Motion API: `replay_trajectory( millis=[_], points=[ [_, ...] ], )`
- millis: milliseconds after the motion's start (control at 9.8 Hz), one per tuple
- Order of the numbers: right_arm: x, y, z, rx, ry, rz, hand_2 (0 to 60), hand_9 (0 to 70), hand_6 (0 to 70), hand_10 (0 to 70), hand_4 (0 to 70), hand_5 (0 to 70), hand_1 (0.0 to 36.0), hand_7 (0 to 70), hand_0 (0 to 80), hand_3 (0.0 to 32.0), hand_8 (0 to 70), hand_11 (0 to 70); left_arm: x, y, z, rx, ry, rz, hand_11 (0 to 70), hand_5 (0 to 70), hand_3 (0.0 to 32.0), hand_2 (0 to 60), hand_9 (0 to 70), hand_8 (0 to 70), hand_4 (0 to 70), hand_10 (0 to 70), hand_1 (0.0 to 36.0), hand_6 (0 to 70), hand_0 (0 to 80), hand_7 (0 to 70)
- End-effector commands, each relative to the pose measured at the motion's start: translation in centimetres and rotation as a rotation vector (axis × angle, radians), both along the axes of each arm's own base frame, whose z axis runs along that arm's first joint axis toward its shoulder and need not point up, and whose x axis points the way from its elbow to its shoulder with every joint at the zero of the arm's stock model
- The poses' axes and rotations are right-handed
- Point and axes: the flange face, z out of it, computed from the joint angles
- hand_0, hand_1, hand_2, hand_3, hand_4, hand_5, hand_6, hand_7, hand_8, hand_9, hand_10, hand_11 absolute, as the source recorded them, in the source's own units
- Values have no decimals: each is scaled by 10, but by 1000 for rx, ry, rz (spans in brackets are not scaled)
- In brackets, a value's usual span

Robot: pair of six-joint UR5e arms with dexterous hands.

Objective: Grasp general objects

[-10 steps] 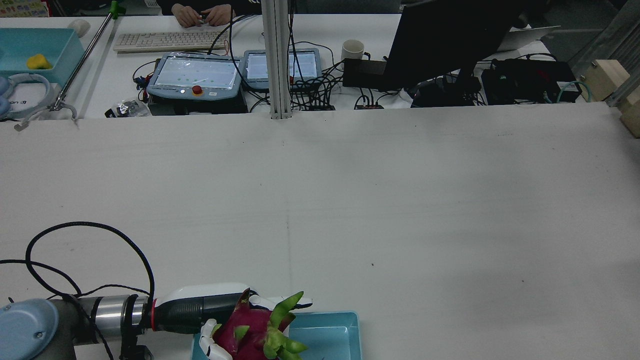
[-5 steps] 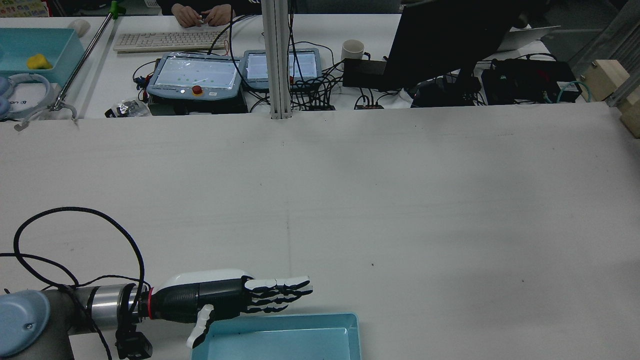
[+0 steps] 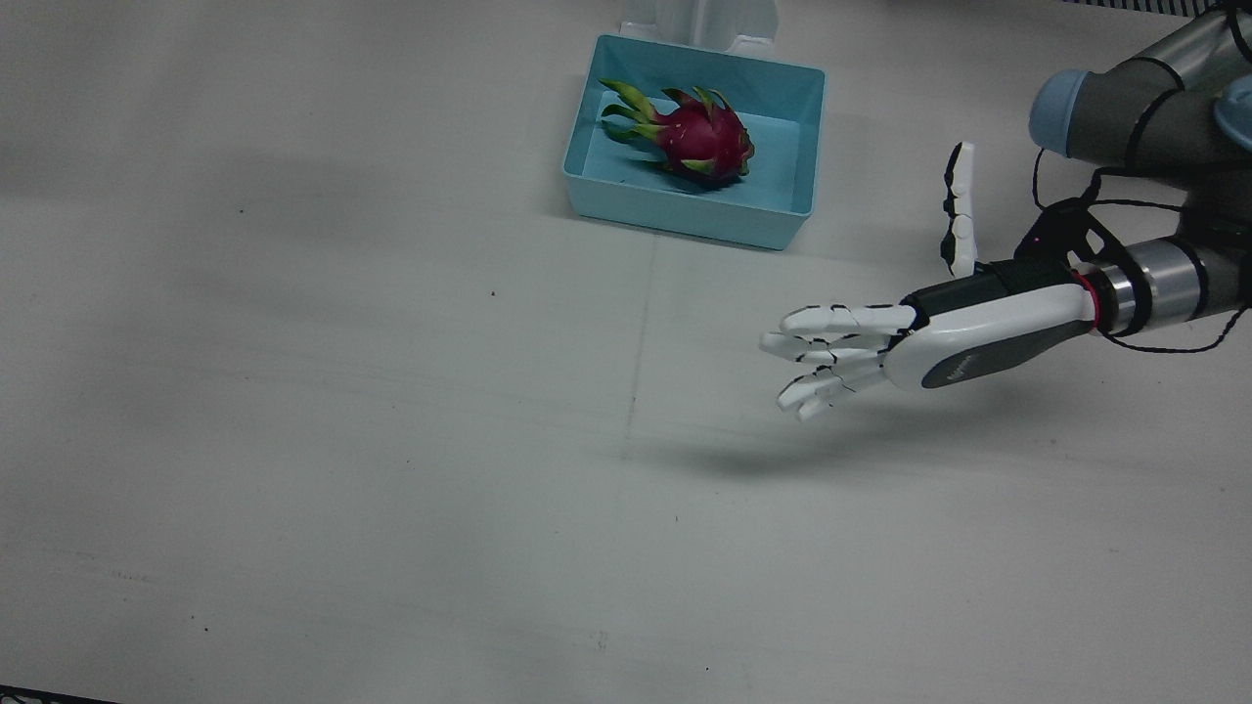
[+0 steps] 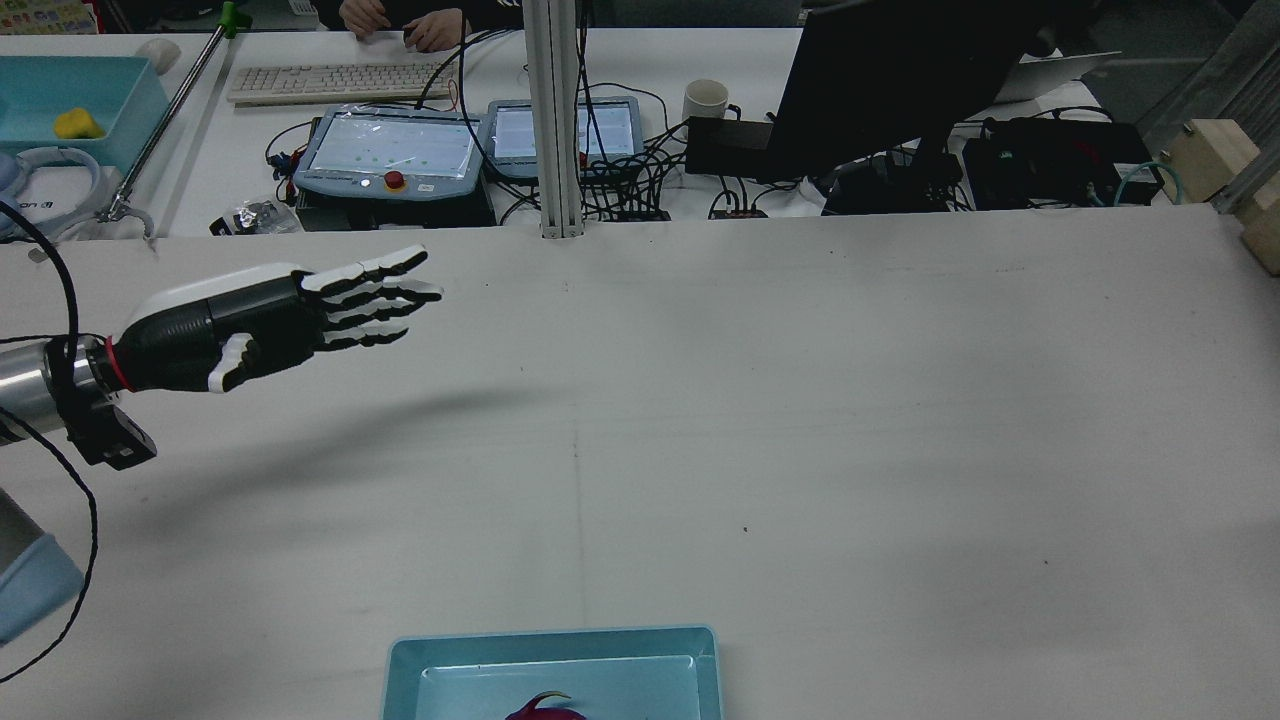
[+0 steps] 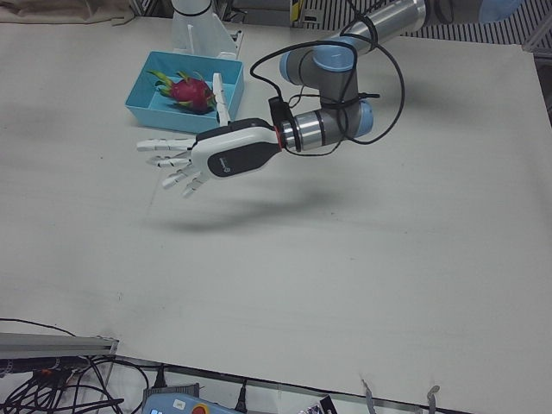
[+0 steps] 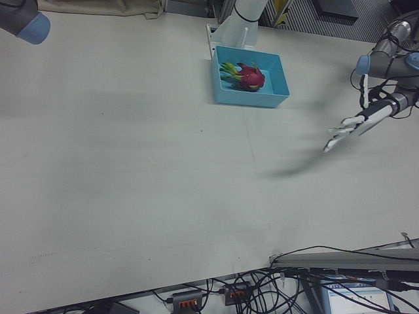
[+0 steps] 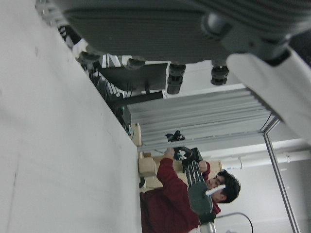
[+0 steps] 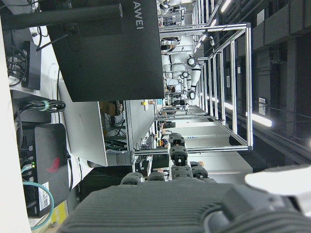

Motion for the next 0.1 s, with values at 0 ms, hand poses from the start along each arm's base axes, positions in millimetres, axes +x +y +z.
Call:
replay_trajectory(
  millis=[0],
  points=[
    [-1, 0, 0, 0, 0, -2, 0, 0, 0, 0, 0, 0, 0, 0, 0, 0, 0, 0, -159, -106, 50, -66, -28, -304, 35, 94, 0, 0, 29, 40, 38, 17, 86, 69, 506, 217]
  ],
)
